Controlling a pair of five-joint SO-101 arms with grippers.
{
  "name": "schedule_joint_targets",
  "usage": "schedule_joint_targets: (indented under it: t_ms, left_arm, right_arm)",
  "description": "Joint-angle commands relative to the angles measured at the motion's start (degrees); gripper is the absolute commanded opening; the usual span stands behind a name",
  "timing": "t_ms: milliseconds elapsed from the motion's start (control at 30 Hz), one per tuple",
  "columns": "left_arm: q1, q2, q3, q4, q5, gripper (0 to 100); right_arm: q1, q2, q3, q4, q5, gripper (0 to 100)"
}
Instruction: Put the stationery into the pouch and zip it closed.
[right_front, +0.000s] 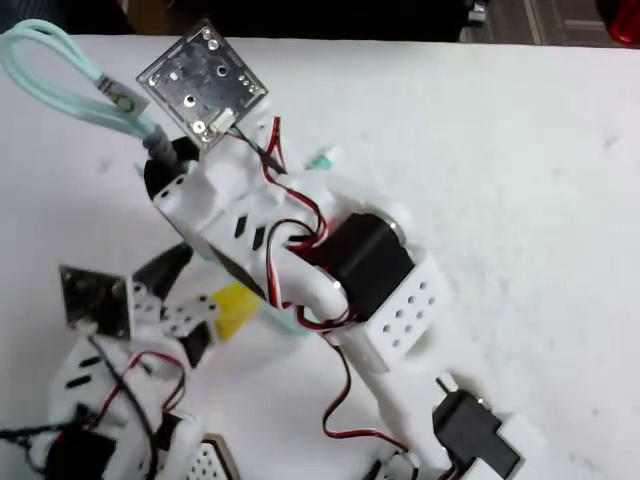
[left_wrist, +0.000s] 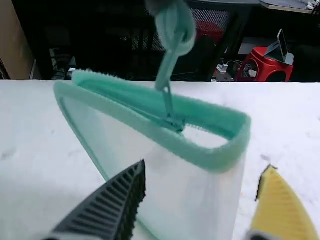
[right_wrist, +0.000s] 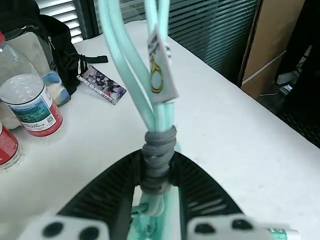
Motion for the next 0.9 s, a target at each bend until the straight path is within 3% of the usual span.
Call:
schedule_joint_targets:
  t_ms: [0, 200, 567, 867]
  left_arm:
    - [-2.2, 0.7, 4.7, -7.7, 5.3, 36]
    - [-6.5, 0.7, 5.1, -7.9, 8.1, 36]
    - [-18.9, 0.6, 5.0, -7.3, 1.9, 36]
    - [-13.4, 0.6, 5.3, -7.1, 2.0, 36]
  right_arm:
    - [-0.7, -0.8, -0.9, 0.2, -0.4, 1.7]
    - [-0.3, -0.8, -0.9, 0.1, -0.1, 1.7]
    - [6.0, -0.7, -0.7, -0.7, -0.4, 1.7]
    - [3.0, -0.5, -0.4, 1.5, -0.4, 1.7]
